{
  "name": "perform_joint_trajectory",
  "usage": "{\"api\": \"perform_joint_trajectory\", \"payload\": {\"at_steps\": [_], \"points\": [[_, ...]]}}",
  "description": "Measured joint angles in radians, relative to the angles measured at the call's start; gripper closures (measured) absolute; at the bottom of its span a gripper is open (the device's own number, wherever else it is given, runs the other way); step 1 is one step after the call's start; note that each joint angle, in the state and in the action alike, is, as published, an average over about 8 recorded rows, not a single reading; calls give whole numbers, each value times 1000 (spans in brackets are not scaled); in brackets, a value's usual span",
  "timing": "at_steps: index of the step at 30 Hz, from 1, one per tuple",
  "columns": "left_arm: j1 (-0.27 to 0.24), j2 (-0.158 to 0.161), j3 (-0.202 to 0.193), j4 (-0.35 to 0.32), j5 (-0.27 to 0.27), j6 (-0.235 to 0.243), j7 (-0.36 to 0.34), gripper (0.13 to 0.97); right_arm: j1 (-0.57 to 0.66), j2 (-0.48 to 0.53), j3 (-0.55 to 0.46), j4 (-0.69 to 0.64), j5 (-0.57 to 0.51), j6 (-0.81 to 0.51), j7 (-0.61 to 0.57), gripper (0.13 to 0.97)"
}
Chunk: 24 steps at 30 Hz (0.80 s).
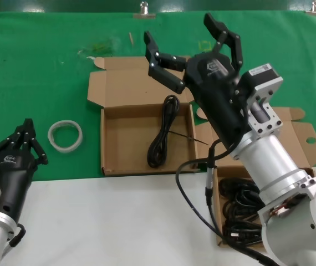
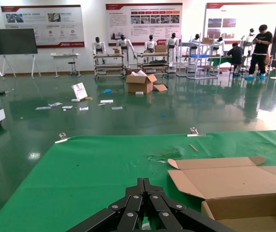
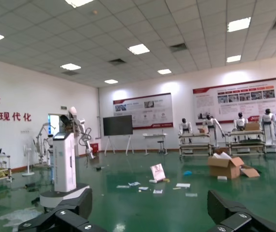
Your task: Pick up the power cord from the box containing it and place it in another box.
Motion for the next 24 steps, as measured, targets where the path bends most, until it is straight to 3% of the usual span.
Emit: {"api": "perform_joint_trajectory", "payload": {"at_steps": [10, 24], "points": [[0, 0, 0, 0, 0, 0, 0, 916, -31, 20, 29, -10, -26, 19, 30, 209], [0, 0, 0, 0, 0, 0, 0, 770, -84, 52, 78, -22, -68, 46, 76, 134]]}}
